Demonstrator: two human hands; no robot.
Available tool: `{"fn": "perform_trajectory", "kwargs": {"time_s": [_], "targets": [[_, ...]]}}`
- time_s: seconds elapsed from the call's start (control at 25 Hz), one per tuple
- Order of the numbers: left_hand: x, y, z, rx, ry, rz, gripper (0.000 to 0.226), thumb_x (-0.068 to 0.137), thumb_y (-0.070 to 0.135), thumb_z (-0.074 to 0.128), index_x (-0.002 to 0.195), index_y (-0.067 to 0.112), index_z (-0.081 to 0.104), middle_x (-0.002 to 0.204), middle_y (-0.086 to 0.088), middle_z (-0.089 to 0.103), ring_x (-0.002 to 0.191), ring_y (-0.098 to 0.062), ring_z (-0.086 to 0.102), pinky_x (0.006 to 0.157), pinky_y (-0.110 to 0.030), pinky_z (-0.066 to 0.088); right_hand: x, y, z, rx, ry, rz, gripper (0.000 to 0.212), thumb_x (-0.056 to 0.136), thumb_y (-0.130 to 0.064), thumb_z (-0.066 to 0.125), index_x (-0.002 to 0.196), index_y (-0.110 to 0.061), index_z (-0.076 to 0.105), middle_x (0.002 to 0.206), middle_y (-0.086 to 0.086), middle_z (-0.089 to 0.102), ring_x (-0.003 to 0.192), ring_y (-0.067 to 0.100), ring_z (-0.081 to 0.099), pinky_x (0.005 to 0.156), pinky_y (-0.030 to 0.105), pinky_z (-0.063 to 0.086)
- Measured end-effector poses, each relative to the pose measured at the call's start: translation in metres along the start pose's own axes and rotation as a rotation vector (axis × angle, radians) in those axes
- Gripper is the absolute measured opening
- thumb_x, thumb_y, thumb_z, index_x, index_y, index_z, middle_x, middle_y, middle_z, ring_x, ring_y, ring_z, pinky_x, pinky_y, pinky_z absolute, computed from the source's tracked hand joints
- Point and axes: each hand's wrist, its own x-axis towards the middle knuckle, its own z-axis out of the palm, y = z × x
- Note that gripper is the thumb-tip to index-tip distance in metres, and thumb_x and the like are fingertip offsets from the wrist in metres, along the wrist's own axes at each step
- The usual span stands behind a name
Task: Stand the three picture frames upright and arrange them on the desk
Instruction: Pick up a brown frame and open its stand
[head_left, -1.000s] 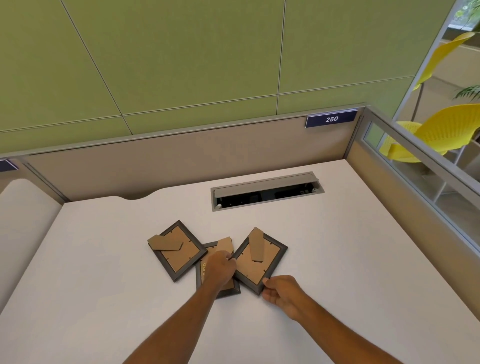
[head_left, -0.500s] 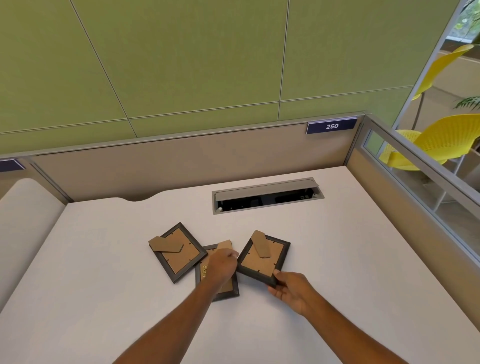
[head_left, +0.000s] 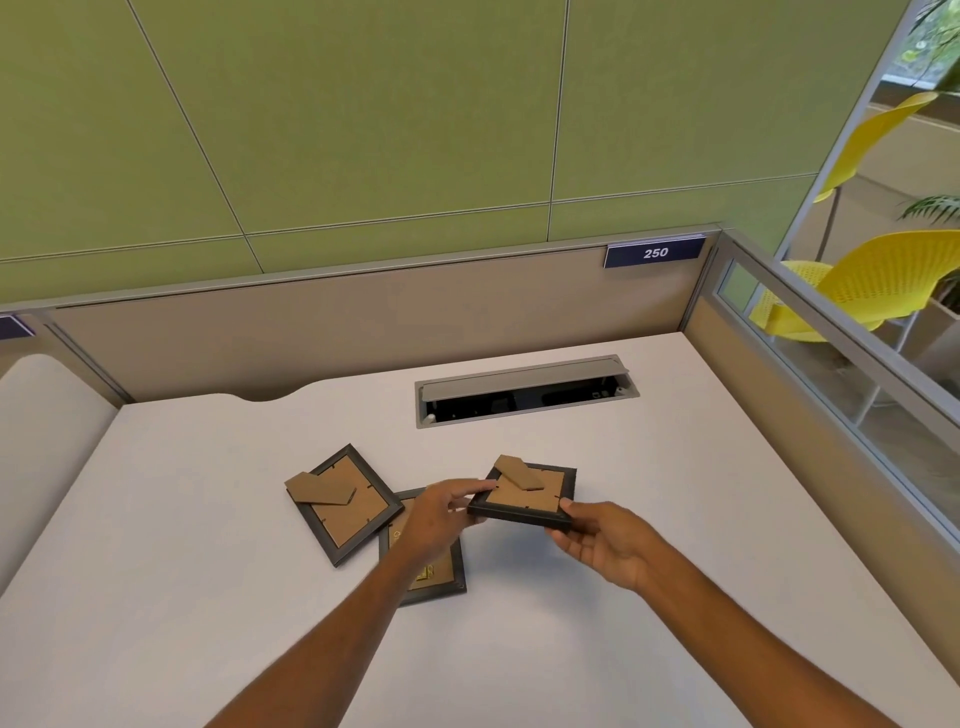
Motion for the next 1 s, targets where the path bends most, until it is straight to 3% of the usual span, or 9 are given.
{"fn": "perform_trajectory", "kwargs": {"time_s": [0.12, 0.24, 0.4, 0.56, 0.76, 1.0], "targets": [[0.005, 0.007, 0.009, 0.003, 0.093, 0.138, 0.044, 0.096, -0.010, 0.072, 0.128, 0.019, 0.082, 0.139, 0.000, 0.073, 0.131, -0.015, 0.066, 0.110, -0.017, 0.052, -0.008, -0.014, -0.004, 0.018, -0.028, 0.003, 0.032, 0.098, -0.001, 0.072, 0.128, 0.008, 0.067, 0.112, 0.030, 0.078, 0.080, 0.035, 0.081, 0.062, 0.037, 0.069], [0.010, 0.011, 0.018, -0.051, 0.162, 0.226, 0.039, 0.097, -0.013, 0.068, 0.120, 0.014, 0.084, 0.125, 0.000, 0.082, 0.119, -0.017, 0.077, 0.105, -0.031, 0.062, -0.012, -0.027, -0.009, 0.024, -0.043, -0.009, 0.032, 0.097, -0.009, 0.076, 0.123, 0.009, 0.070, 0.097, 0.025, 0.078, 0.073, 0.030, 0.078, 0.060, 0.034, 0.068], [0.017, 0.023, 0.024, -0.057, 0.197, 0.178, 0.043, 0.098, -0.012, 0.064, 0.110, 0.024, 0.085, 0.104, 0.010, 0.085, 0.101, -0.007, 0.079, 0.096, -0.028, 0.063, -0.014, -0.046, -0.013, -0.111, 0.010, 0.024, 0.036, 0.094, -0.032, 0.080, 0.102, 0.000, 0.067, 0.076, 0.016, 0.072, 0.072, 0.032, 0.076, 0.064, 0.036, 0.067], [0.026, 0.030, 0.023, -0.012, 0.180, 0.125, 0.021, 0.100, 0.005, 0.068, 0.108, 0.019, 0.081, 0.100, 0.013, 0.082, 0.098, 0.001, 0.072, 0.082, -0.031, 0.061, -0.004, -0.058, -0.014, -0.321, 0.101, -0.039, 0.035, 0.100, -0.043, 0.067, 0.090, -0.010, 0.063, 0.070, 0.008, 0.064, 0.079, 0.033, 0.075, 0.071, 0.039, 0.065], [0.028, 0.036, 0.022, -0.186, 0.147, -0.009, 0.021, 0.108, 0.013, 0.059, 0.117, 0.020, 0.076, 0.108, 0.004, 0.083, 0.105, -0.014, 0.079, 0.089, -0.040, 0.069, 0.012, -0.059, -0.008, -0.501, 0.161, -0.252, 0.039, 0.106, -0.046, 0.060, 0.098, -0.010, 0.072, 0.095, 0.011, 0.072, 0.086, 0.022, 0.065, 0.076, 0.035, 0.056], [0.029, 0.042, 0.023, -0.296, 0.186, -0.134, 0.021, 0.112, 0.021, 0.056, 0.119, 0.019, 0.075, 0.106, 0.001, 0.084, 0.102, -0.018, 0.082, 0.084, -0.046, 0.071, 0.018, -0.052, -0.006, -0.456, -0.013, -0.109, 0.058, 0.106, -0.062, 0.048, 0.122, -0.010, 0.071, 0.115, 0.020, 0.080, 0.110, 0.033, 0.077, 0.086, 0.042, 0.065]]}}
